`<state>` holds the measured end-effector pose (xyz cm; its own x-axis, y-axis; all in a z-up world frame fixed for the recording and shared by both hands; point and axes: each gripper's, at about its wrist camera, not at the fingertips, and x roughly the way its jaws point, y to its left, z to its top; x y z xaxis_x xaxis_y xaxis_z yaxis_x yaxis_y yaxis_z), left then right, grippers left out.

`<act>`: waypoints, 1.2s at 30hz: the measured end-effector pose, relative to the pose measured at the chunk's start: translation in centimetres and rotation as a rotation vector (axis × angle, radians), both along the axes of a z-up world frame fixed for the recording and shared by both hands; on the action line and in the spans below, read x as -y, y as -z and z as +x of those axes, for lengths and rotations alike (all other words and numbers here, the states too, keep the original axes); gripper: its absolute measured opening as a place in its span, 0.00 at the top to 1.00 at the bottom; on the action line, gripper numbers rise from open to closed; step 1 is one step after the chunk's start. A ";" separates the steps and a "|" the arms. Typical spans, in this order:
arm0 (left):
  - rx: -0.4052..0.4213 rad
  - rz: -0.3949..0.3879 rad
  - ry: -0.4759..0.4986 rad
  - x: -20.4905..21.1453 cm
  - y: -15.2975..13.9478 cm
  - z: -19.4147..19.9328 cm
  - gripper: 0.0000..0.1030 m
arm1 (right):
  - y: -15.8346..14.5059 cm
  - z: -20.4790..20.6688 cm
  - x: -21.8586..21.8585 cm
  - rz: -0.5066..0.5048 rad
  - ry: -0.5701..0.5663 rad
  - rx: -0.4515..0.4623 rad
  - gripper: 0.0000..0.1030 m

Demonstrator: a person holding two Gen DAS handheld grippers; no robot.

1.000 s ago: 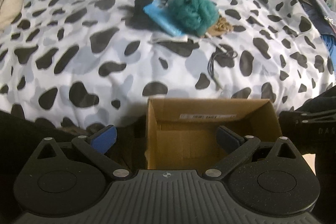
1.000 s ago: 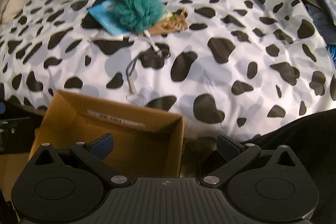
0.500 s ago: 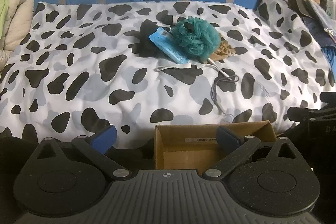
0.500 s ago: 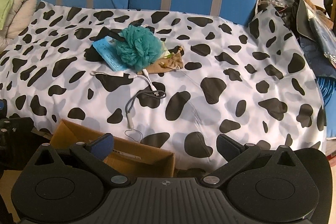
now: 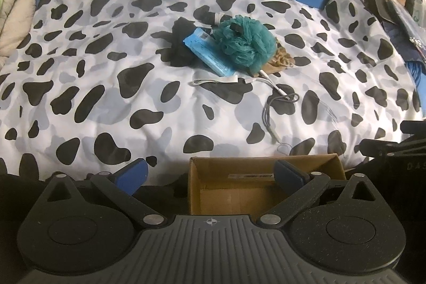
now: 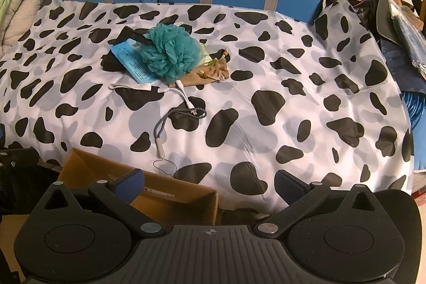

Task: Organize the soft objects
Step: 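Move both tools from the box toward the items on the bed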

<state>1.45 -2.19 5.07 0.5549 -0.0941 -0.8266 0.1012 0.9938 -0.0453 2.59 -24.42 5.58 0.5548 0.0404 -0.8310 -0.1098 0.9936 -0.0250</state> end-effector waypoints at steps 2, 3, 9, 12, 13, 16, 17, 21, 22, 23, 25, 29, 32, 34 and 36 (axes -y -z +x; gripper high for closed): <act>-0.004 0.003 0.006 0.0 0.1 0.3 0.00 | 0.2 0.3 0.0 0.000 -0.001 -0.005 0.00; -0.007 0.003 0.010 0.1 0.2 0.5 0.00 | 0.3 0.5 0.0 0.002 -0.002 -0.009 0.00; -0.015 -0.002 0.025 0.2 0.5 1.7 0.00 | 1.0 1.8 -0.1 0.007 -0.015 -0.028 0.00; -0.026 -0.022 0.029 0.1 0.7 2.5 0.00 | 1.4 2.5 0.0 0.008 -0.015 -0.038 0.00; -0.031 -0.032 0.027 0.0 0.7 2.7 0.00 | 1.6 2.7 0.0 0.011 -0.014 -0.042 0.00; -0.044 -0.060 0.022 -0.3 0.8 3.3 0.00 | 2.0 3.5 0.2 0.017 -0.007 -0.048 0.00; -0.045 -0.061 0.021 -0.3 0.8 3.5 0.00 | 2.1 3.7 0.2 0.019 -0.006 -0.050 0.00; -0.050 -0.058 0.025 -0.5 1.0 4.1 0.00 | 2.4 4.4 0.1 0.020 -0.009 -0.051 0.00; -0.052 -0.058 0.027 -0.5 1.0 4.3 0.00 | 2.4 4.5 0.1 0.021 -0.011 -0.051 0.00; -0.054 -0.055 0.030 -0.5 1.1 4.4 0.00 | 2.4 4.6 0.0 0.025 -0.014 -0.049 0.00; -0.061 -0.044 0.039 -0.5 1.3 4.6 0.00 | 2.5 4.9 -0.1 0.031 -0.025 -0.046 0.00; -0.072 -0.038 0.051 -0.6 1.8 5.2 0.00 | 3.0 5.6 -0.3 0.042 -0.048 -0.044 0.00; -0.067 -0.036 0.053 -0.8 1.9 5.7 0.00 | 3.5 6.4 -0.3 0.059 -0.057 -0.046 0.00; -0.058 -0.044 0.052 -1.1 1.9 6.1 0.00 | 3.8 6.9 -0.2 0.074 -0.059 -0.050 0.00; -0.049 -0.054 0.048 -1.4 1.9 6.5 0.00 | 4.0 7.4 -0.1 0.082 -0.062 -0.050 0.00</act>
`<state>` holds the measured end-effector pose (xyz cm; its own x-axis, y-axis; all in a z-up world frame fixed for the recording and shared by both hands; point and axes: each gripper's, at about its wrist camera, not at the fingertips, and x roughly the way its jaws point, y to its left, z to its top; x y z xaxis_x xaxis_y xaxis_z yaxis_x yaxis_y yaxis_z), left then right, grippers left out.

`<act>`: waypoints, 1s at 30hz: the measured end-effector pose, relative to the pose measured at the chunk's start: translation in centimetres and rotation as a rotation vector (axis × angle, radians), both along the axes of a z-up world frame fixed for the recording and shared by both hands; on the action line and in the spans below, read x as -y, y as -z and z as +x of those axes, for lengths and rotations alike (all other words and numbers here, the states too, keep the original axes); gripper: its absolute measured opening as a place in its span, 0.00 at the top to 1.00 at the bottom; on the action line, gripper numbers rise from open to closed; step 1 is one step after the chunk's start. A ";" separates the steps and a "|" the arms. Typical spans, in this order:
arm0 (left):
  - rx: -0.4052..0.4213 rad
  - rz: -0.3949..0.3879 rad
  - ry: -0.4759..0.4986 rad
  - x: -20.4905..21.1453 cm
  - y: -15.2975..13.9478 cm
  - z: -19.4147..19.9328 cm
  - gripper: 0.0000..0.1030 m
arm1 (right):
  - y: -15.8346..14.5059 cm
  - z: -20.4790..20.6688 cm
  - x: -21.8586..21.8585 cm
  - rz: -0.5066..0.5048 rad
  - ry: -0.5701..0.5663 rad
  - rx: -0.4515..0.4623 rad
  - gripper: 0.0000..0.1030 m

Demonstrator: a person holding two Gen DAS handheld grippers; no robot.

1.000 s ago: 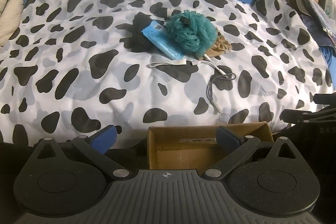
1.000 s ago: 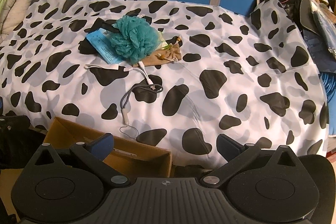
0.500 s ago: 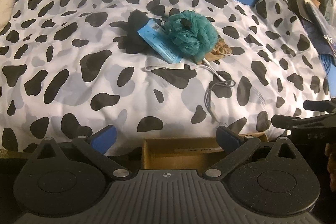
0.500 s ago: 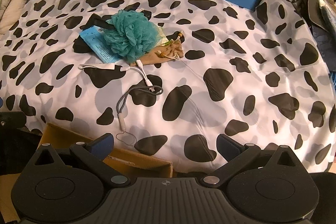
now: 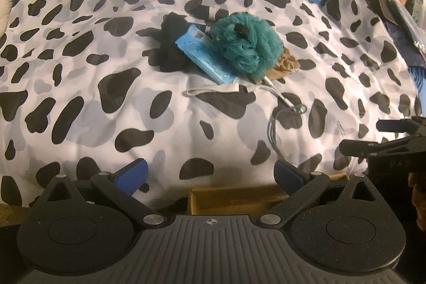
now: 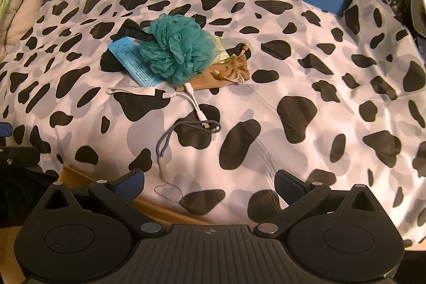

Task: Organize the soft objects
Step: 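Move both tools from the box toward the items on the bed, then lower the right tool onto the grey cable and close it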

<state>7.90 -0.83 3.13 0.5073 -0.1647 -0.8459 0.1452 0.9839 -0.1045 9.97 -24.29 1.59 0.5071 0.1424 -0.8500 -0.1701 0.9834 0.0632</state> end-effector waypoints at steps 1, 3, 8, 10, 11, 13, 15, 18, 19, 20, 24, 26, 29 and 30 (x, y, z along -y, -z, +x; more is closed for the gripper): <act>0.002 -0.003 0.000 -0.1 0.1 0.2 0.00 | 0.1 0.2 0.0 0.003 -0.004 0.003 0.00; -0.002 -0.005 -0.001 -0.3 0.3 0.9 0.00 | 0.3 0.6 -0.1 0.008 -0.021 0.005 0.00; -0.005 -0.006 -0.011 -0.8 1.1 2.6 0.00 | 1.3 2.0 -0.2 0.041 -0.066 -0.011 0.00; -0.001 0.010 -0.008 -0.8 1.4 3.4 0.00 | 1.9 2.6 -0.4 0.026 -0.089 -0.022 0.00; 0.003 0.020 -0.007 -0.8 1.5 3.8 0.00 | 2.1 2.8 -0.6 0.016 -0.105 -0.022 0.00; 0.015 0.029 -0.001 -0.9 1.6 4.5 0.00 | 2.6 3.2 -1.1 -0.011 -0.134 -0.015 0.00; 0.019 0.030 0.001 -0.9 1.7 5.4 0.00 | 3.1 3.5 -1.4 -0.028 -0.158 -0.011 0.00; 0.034 0.015 0.000 -0.9 1.9 6.6 0.00 | 3.9 4.1 -1.8 -0.007 -0.186 -0.026 0.00; 0.040 0.011 -0.003 -0.9 2.1 6.9 0.00 | 4.1 4.3 -1.9 0.004 -0.195 -0.032 0.00; 0.047 0.006 -0.006 -1.0 2.3 7.1 0.00 | 4.3 4.5 -2.1 0.015 -0.203 -0.035 0.00; 0.026 -0.025 -0.040 -1.8 3.4 7.8 0.00 | 5.2 5.2 -2.8 0.056 -0.229 -0.052 0.00; 0.002 -0.046 -0.051 -2.1 3.7 8.0 0.00 | 5.8 5.7 -3.2 0.085 -0.235 -0.069 0.01; 0.006 -0.060 -0.059 -2.5 3.6 8.0 0.00 | 6.7 6.6 -3.8 0.118 -0.227 -0.099 0.04; 0.010 -0.059 -0.060 -2.6 3.6 8.0 0.00 | 7.0 6.8 -4.0 0.123 -0.221 -0.106 0.10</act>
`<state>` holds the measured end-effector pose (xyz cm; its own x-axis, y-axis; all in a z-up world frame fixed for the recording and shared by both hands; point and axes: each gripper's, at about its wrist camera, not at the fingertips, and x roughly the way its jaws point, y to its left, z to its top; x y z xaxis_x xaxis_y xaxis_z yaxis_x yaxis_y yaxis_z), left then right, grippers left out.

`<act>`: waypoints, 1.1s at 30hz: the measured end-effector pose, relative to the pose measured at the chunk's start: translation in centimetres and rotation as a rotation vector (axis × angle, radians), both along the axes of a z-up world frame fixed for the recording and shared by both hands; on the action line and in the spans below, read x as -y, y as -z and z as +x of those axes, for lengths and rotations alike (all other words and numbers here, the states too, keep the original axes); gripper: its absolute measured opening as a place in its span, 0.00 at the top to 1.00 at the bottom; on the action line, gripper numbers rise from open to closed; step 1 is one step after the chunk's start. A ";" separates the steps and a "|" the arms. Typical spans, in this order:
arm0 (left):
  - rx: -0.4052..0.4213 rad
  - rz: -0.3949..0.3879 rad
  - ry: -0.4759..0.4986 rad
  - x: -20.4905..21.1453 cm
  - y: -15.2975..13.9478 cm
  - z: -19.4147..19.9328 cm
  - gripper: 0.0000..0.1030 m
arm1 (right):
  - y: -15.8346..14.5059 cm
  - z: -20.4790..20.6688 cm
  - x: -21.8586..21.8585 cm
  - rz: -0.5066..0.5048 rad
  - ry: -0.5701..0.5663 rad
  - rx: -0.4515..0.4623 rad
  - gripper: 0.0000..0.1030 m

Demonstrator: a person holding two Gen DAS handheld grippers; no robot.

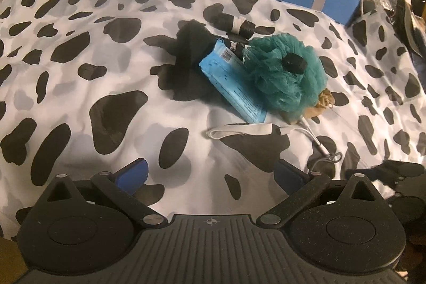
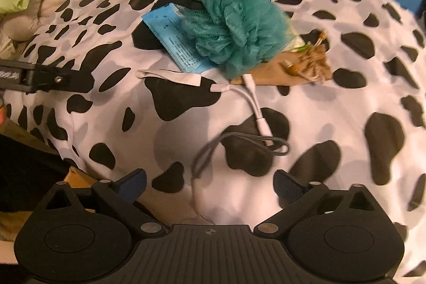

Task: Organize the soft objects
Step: 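Lower the right tool onto the grey cable and close it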

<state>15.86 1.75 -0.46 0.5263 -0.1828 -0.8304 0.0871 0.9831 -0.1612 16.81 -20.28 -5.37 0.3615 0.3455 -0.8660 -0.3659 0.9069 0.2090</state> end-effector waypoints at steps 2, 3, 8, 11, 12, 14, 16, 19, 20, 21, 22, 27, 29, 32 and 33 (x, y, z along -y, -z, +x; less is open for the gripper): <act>0.003 -0.001 -0.003 -0.2 0.0 -0.1 0.00 | 0.6 0.6 -0.3 0.012 0.022 -0.022 0.15; 0.001 -0.003 -0.003 -0.4 0.0 -0.1 0.00 | 0.9 0.9 -0.5 0.011 0.034 -0.026 0.17; -0.007 -0.016 0.001 -0.9 0.2 -0.3 0.00 | 2.3 1.8 -1.5 -0.023 0.072 -0.040 0.27; -0.003 -0.018 0.008 -1.2 0.2 -0.4 0.00 | 2.4 1.8 -2.2 -0.049 0.068 -0.021 0.27; -0.002 -0.020 0.009 -1.2 0.2 -0.4 0.00 | 2.4 1.7 -2.5 -0.064 0.062 -0.013 0.28; -0.001 -0.022 0.007 -1.3 0.2 -0.5 0.00 | 2.4 1.6 -2.9 -0.090 0.054 0.008 0.33; -0.003 -0.023 0.005 -1.3 0.2 -0.5 0.00 | 2.3 1.5 -3.2 -0.122 0.036 0.027 0.42; -0.007 -0.029 0.003 -1.3 0.2 -0.4 0.00 | 2.2 1.1 -3.5 -0.157 0.016 0.053 0.54; -0.007 -0.031 0.004 -1.3 0.2 -0.4 0.00 | 2.2 1.0 -3.6 -0.163 0.007 0.061 0.58; -0.006 -0.029 0.005 -1.3 0.2 -0.5 0.00 | 2.1 0.8 -3.7 -0.166 -0.002 0.065 0.66; -0.006 -0.026 0.007 -1.2 0.2 -0.5 0.00 | 2.1 0.7 -3.8 -0.170 -0.012 0.070 0.73; 0.001 -0.017 0.011 -0.9 0.3 -0.3 0.00 | 1.9 0.2 -4.5 -0.211 -0.042 0.099 0.93; 0.003 -0.017 0.011 -0.9 0.3 -0.3 0.00 | 1.7 0.1 -4.3 -0.207 -0.039 0.101 0.95; 0.000 -0.018 0.005 -0.8 0.3 -0.2 0.00 | 1.4 -0.1 -4.2 -0.198 -0.034 0.110 0.96; 0.000 -0.020 0.005 -0.7 0.3 -0.2 0.00 | 1.2 -0.2 -4.2 -0.199 -0.034 0.116 0.96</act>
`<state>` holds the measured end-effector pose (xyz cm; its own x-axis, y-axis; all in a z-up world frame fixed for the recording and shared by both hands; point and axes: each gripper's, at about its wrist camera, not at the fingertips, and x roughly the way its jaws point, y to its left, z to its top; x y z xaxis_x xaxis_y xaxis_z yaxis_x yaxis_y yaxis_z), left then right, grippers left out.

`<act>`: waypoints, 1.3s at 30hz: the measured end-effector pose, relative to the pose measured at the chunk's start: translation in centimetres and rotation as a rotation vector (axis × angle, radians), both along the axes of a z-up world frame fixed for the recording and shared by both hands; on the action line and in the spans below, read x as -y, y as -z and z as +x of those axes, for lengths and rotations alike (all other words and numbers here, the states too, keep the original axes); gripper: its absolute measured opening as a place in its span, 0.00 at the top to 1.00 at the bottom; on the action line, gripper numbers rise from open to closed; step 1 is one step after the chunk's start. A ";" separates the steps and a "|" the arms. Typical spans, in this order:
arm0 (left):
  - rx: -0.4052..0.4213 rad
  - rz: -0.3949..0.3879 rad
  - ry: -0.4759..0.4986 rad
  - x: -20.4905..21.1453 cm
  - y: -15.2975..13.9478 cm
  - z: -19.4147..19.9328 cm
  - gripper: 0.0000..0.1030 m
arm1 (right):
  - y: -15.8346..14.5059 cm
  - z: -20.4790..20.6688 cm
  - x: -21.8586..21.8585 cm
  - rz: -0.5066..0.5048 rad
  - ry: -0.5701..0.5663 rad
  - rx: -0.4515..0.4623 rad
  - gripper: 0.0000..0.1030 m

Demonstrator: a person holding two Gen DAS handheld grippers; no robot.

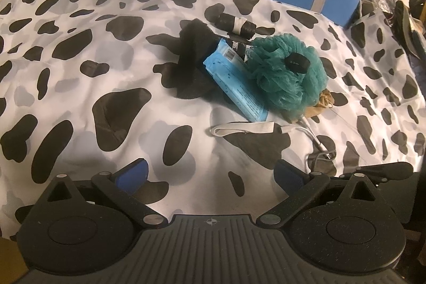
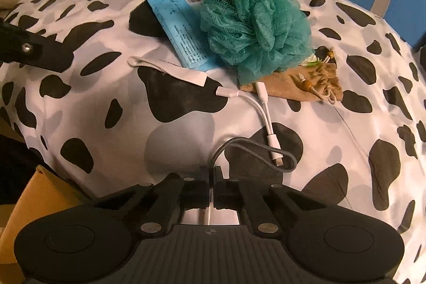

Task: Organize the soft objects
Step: 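Lower the right tool onto the grey cable and close it, then grasp the white strap with the left tool while the right tool holds the grey cable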

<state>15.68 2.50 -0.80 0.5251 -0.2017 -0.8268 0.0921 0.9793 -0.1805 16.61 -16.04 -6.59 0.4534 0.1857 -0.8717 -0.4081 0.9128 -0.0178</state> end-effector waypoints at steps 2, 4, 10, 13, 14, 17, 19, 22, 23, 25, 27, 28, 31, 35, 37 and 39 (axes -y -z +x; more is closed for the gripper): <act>0.001 -0.002 0.003 0.1 0.0 0.1 0.00 | -0.4 -0.2 0.1 -0.003 0.002 0.015 0.96; 0.006 0.003 0.005 0.3 0.1 0.2 0.00 | -0.9 -0.4 0.4 -0.001 0.010 0.029 0.96; 0.018 0.006 0.035 1.2 0.2 0.3 0.08 | -2.1 -0.6 1.5 0.016 0.038 0.057 0.96; 0.029 0.026 0.058 2.0 0.4 0.3 0.07 | -2.6 -0.8 2.1 0.018 0.049 0.070 0.96; 0.037 0.037 0.067 2.3 0.4 0.3 0.07 | -2.8 -0.9 2.3 0.022 0.054 0.074 0.96; 0.068 0.094 0.092 3.3 0.5 0.3 0.07 | -3.3 -1.1 2.9 0.033 0.067 0.084 0.96; 0.091 0.116 0.112 3.8 0.5 0.3 0.07 | -3.8 -1.3 3.4 0.042 0.077 0.090 0.96; 0.109 0.135 0.141 4.2 0.8 0.7 0.07 | -4.5 -1.5 4.5 0.062 0.103 0.095 0.96; 0.111 0.144 0.146 4.3 1.0 0.9 0.07 | -4.8 -1.6 4.9 0.071 0.117 0.095 0.96; 0.114 0.160 0.153 4.5 1.5 1.5 0.07 | -5.3 -1.9 5.7 0.089 0.140 0.097 0.96; 0.116 0.163 0.169 4.7 1.9 2.1 0.07 | -5.7 -2.2 6.2 0.108 0.156 0.100 0.96; 0.113 0.166 0.178 4.8 2.2 2.4 0.07 | -5.9 -2.4 6.4 0.114 0.161 0.102 0.96; 0.105 0.193 0.205 5.4 3.0 3.1 0.09 | -6.3 -2.7 7.2 0.131 0.180 0.105 0.96; 0.091 0.235 0.237 6.3 4.1 3.8 0.16 | -6.6 -2.8 7.9 0.143 0.201 0.107 0.96; 0.089 0.254 0.251 6.8 4.5 4.2 0.16 | -6.6 -2.7 8.1 0.147 0.207 0.104 0.96; 0.091 0.270 0.266 7.3 4.8 4.6 0.16 | -6.5 -2.8 8.4 0.150 0.208 0.101 0.96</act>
<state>20.30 -4.77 -5.61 0.5576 -0.1222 -0.8210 0.3530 0.9301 0.1013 13.84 -24.40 -0.04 0.5784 0.2028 -0.7901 -0.2144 0.9724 0.0926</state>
